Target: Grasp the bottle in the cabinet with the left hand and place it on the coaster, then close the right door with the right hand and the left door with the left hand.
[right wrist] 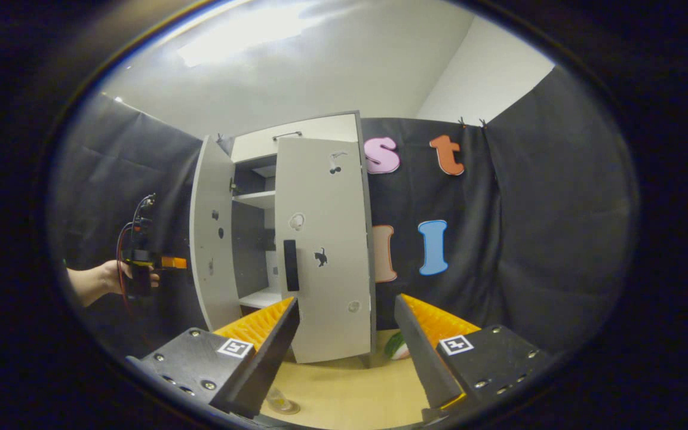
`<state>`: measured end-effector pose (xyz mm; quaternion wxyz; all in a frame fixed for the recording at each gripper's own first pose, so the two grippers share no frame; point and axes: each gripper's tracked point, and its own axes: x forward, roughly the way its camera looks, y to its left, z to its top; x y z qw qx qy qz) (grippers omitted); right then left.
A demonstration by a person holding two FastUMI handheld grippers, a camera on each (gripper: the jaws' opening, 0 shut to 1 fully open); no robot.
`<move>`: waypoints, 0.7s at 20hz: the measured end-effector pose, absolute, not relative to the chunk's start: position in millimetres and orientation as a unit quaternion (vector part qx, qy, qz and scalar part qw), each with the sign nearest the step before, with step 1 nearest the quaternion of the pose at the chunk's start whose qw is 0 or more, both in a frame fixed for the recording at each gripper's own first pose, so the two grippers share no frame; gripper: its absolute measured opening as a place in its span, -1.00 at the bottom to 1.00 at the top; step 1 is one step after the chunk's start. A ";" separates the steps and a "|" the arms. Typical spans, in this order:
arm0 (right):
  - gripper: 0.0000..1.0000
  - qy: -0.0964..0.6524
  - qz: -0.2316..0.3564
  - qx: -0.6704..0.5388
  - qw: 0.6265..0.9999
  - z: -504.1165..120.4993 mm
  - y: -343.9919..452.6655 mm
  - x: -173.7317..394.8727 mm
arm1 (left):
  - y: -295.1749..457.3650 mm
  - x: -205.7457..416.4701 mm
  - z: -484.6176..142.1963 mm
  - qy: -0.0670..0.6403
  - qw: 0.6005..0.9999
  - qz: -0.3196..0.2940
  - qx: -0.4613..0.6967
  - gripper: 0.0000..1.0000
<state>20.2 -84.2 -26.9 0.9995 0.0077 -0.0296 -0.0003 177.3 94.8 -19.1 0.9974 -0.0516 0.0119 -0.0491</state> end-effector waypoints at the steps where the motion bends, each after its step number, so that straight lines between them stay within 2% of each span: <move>1: 0.94 -0.026 -0.001 0.006 1.000 -29.4 -86.0 22.1 | 88.6 177.8 -17.8 0.008 0.998 -0.046 -0.041 0.88; 5: 0.95 -0.009 -0.019 0.002 1.000 -33.8 -90.3 21.4 | 73.6 183.1 -11.6 -0.011 0.999 -0.038 0.015 0.88; 14: 0.95 -0.011 -0.019 0.025 0.999 -32.7 -91.5 32.0 | 61.0 198.9 -22.0 -0.001 0.999 -0.048 -0.011 0.88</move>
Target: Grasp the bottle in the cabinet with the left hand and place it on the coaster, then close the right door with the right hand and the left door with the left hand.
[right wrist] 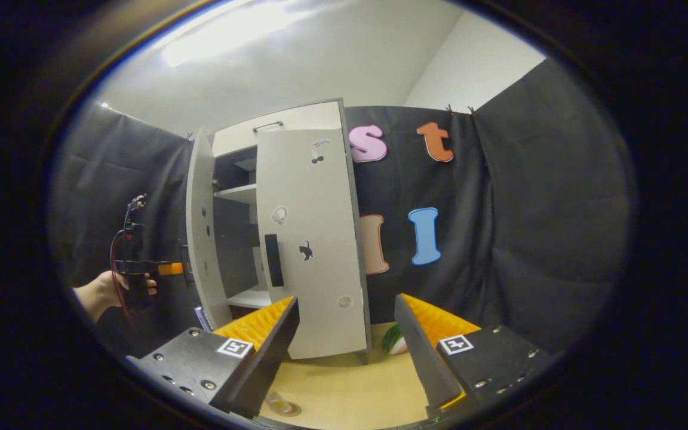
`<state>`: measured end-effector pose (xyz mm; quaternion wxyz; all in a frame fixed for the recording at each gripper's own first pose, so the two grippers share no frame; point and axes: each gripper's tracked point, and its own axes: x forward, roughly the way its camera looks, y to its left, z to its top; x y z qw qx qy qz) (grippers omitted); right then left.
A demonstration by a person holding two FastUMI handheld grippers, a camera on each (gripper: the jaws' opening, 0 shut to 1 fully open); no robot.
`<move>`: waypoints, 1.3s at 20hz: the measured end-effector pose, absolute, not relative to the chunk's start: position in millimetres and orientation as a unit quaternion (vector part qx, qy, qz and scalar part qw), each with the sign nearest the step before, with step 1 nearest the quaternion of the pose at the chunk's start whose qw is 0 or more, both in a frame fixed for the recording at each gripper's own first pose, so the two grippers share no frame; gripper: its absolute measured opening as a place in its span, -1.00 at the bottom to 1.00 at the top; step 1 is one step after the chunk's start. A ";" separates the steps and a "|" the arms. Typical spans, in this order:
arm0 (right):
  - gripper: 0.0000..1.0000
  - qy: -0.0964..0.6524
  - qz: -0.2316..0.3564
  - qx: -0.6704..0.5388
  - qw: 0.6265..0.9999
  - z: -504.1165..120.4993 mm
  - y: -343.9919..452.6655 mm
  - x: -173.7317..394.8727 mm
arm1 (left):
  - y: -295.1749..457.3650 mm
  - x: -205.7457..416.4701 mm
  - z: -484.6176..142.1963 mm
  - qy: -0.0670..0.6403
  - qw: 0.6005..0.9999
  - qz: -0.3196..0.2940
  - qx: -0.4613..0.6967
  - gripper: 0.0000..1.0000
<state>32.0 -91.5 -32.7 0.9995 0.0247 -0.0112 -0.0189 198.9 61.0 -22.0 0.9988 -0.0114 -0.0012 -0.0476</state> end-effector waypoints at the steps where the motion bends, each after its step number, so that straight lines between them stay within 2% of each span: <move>1: 0.96 -0.014 -0.015 0.022 1.000 -31.6 -91.2 31.4 | 57.6 200.6 -22.5 0.001 0.998 -0.053 -0.014 0.88; 2: 0.92 -0.021 -0.010 0.019 1.000 -28.7 -90.2 32.1 | 52.3 200.7 -28.1 0.007 0.998 -0.060 -0.019 0.87; 3: 0.92 -0.025 -0.004 0.017 1.000 -27.0 -89.1 30.7 | 47.4 200.0 -32.5 0.011 0.997 -0.069 -0.023 0.77; 4: 0.95 -0.027 0.004 0.016 1.000 -25.3 -86.8 30.8 | 42.8 200.3 -33.4 0.012 0.997 -0.078 -0.028 0.88; 6: 0.95 -0.029 0.018 0.009 0.999 -21.7 -70.7 55.7 | 35.1 202.7 -35.0 0.014 0.995 -0.092 -0.035 0.79; 7: 0.95 -0.030 0.021 0.006 0.999 -18.9 -67.6 65.5 | 31.5 203.3 -36.7 0.015 0.995 -0.097 -0.034 0.91; 8: 0.95 -0.030 0.023 0.003 0.999 -16.4 -66.3 71.2 | 29.3 205.3 -37.9 0.018 0.995 -0.098 -0.031 0.91; 9: 0.95 -0.029 0.025 0.002 0.999 -16.1 -65.5 74.0 | 27.1 205.9 -38.4 0.018 0.995 -0.099 -0.026 0.82; 10: 0.95 -0.028 0.025 0.001 0.999 -15.2 -64.5 77.0 | 24.7 206.8 -38.5 0.014 0.995 -0.098 -0.022 0.91; 12: 0.95 -0.028 0.026 0.001 0.999 -14.9 -64.1 78.4 | 24.4 208.2 -35.6 0.006 0.996 -0.084 -0.021 0.91; 13: 0.92 -0.030 0.023 0.001 0.999 -13.8 -64.4 78.3 | 24.0 207.7 -35.4 0.004 0.997 -0.078 -0.027 0.84; 14: 0.92 -0.031 0.021 0.003 0.999 -13.4 -65.6 76.3 | 19.4 204.6 -37.3 0.007 0.996 -0.081 -0.036 0.92; 16: 0.92 -0.028 0.019 0.012 0.999 -13.1 -65.8 70.7 | 9.2 191.7 -39.8 0.018 0.994 -0.090 -0.052 0.84; 17: 0.92 -0.026 0.020 0.016 0.999 -14.0 -64.2 65.7 | 6.9 184.0 -38.5 0.017 0.994 -0.090 -0.055 0.92; 21: 0.95 -0.032 0.038 0.017 0.999 -3.4 -53.5 34.6 | 7.1 137.6 -25.6 0.005 0.997 -0.064 -0.038 0.93; 22: 0.95 -0.036 0.048 0.020 0.998 -1.0 -48.7 22.7 | 6.1 124.2 -21.7 -0.002 0.998 -0.060 -0.033 0.84; 23: 0.93 -0.048 0.058 0.021 0.997 3.5 -44.1 9.7 | 3.4 111.4 -15.9 -0.012 0.998 -0.060 -0.028 0.93; 26: 0.94 -0.066 0.065 0.007 0.996 8.6 -38.4 -16.5 | 2.2 79.2 -11.1 -0.021 0.998 -0.049 -0.019 0.92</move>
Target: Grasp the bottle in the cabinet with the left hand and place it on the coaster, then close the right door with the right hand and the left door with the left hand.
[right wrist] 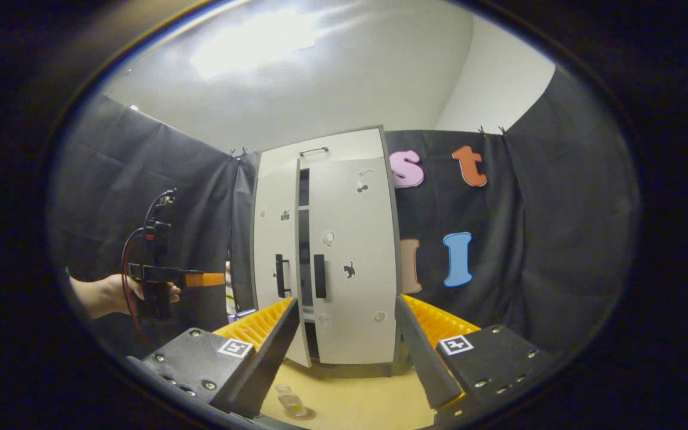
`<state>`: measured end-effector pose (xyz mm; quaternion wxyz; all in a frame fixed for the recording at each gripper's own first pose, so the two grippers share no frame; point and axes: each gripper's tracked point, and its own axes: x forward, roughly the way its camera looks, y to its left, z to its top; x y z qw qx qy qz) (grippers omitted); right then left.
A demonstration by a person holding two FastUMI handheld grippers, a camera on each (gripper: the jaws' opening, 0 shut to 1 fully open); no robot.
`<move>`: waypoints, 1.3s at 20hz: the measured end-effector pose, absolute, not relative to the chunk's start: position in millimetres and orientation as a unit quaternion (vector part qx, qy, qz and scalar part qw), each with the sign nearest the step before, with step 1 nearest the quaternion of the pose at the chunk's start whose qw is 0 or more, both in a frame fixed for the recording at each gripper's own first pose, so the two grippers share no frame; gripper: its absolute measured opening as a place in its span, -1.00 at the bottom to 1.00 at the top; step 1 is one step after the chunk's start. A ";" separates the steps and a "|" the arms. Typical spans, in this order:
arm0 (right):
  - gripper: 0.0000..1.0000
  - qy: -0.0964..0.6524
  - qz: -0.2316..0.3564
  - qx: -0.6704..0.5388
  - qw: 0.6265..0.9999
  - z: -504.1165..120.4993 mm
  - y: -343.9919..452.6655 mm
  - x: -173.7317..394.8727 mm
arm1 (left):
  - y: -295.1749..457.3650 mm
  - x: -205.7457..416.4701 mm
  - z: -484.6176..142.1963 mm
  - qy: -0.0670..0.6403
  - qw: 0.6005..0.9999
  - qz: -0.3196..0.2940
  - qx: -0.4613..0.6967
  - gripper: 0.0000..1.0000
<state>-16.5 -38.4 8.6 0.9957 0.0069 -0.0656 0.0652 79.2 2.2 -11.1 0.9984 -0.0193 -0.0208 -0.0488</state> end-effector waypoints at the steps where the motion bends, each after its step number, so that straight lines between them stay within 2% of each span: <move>1: 0.94 -0.067 0.064 0.007 0.996 8.3 -34.6 -20.9 | 0.7 70.8 -11.3 -0.016 0.998 -0.049 -0.019 0.92; 8: 0.92 -0.078 0.060 0.019 0.995 15.3 -5.7 -18.1 | 2.7 45.0 -14.4 -0.016 0.998 -0.055 -0.016 0.92; 9: 0.95 -0.080 0.057 0.020 0.995 16.6 -5.3 -14.7 | 5.4 45.9 -17.2 -0.016 0.998 -0.055 -0.009 0.84; 11: 0.95 -0.082 0.049 0.020 0.995 16.8 -7.3 -5.8 | 9.5 50.8 -22.2 -0.021 0.998 -0.052 -0.006 0.84; 13: 0.94 -0.082 0.026 0.011 0.996 19.1 -19.6 1.0 | 7.0 58.4 -32.7 -0.012 0.998 -0.060 -0.004 0.99; 14: 0.94 -0.082 0.018 0.003 0.996 19.8 -24.7 2.0 | 4.8 61.3 -34.8 -0.015 0.998 -0.067 -0.004 0.92; 18: 0.90 -0.075 -0.012 -0.022 0.997 16.3 -49.0 -0.1 | -13.6 76.5 -46.4 -0.016 0.994 -0.106 -0.003 0.92; 26: 0.95 -0.051 -0.061 -0.011 0.997 12.8 -72.0 -2.9 | -17.9 82.2 -13.6 -0.054 0.992 -0.111 -0.001 0.92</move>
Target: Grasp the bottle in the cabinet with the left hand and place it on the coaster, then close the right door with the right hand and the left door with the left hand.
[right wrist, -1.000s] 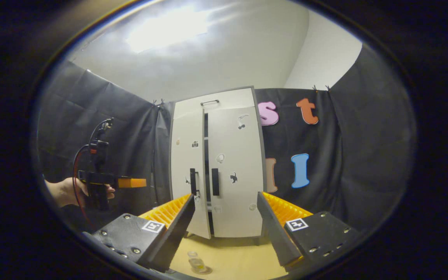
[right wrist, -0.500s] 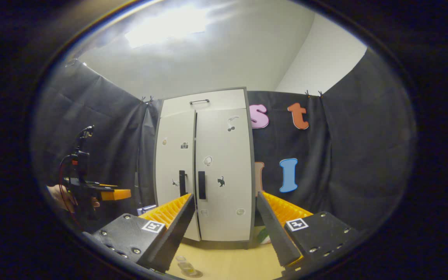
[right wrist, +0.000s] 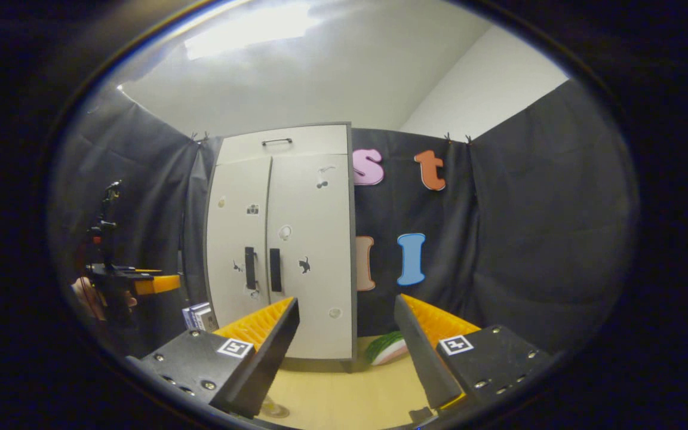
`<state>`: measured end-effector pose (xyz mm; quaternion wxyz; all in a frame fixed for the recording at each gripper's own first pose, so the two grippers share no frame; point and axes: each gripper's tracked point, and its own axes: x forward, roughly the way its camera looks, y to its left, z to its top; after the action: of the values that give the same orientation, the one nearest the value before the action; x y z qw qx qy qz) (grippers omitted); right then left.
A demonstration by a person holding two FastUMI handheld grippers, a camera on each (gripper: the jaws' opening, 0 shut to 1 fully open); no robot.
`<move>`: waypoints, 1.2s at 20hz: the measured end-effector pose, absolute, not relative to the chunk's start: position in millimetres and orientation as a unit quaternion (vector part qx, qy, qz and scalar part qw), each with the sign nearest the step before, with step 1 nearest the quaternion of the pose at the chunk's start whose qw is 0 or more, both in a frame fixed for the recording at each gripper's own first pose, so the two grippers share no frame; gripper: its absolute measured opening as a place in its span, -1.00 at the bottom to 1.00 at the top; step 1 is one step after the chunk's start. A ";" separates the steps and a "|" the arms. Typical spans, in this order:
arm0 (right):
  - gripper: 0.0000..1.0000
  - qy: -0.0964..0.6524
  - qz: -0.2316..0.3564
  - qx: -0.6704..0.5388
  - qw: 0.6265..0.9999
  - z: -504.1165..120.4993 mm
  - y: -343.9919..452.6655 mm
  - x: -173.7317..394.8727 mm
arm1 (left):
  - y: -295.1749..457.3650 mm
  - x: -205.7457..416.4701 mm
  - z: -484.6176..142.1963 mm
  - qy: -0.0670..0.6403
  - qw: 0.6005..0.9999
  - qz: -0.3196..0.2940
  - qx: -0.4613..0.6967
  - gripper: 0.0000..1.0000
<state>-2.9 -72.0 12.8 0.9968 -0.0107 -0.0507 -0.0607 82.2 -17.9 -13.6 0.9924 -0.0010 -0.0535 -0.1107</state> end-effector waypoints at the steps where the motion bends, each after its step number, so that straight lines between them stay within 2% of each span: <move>1: 0.95 -0.053 -0.061 -0.007 0.997 14.7 -72.0 -2.9 | -18.6 81.8 -9.8 -0.056 0.992 -0.110 -0.001 0.83; 2: 0.95 -0.054 -0.055 -0.008 0.997 14.5 -68.4 -2.9 | -20.6 81.0 -4.3 -0.060 0.992 -0.114 -0.002 0.92; 8: 0.95 -0.056 -0.042 -0.021 0.997 14.4 -60.3 -10.2 | -35.0 72.4 13.4 -0.075 0.989 -0.126 0.007 0.92; 13: 0.95 -0.044 -0.060 -0.012 0.997 5.3 -60.1 -2.7 | -51.5 63.1 10.4 -0.063 0.987 -0.149 -0.013 0.92; 24: 0.95 -0.045 -0.093 -0.016 0.994 -5.8 -80.0 -33.6 | -59.4 62.9 -6.9 -0.046 0.982 -0.184 0.015 0.92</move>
<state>-33.6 -80.0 -5.8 0.9945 -0.0157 -0.0450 -0.0934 62.9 -59.4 -6.9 0.9818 0.0145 -0.0458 -0.1836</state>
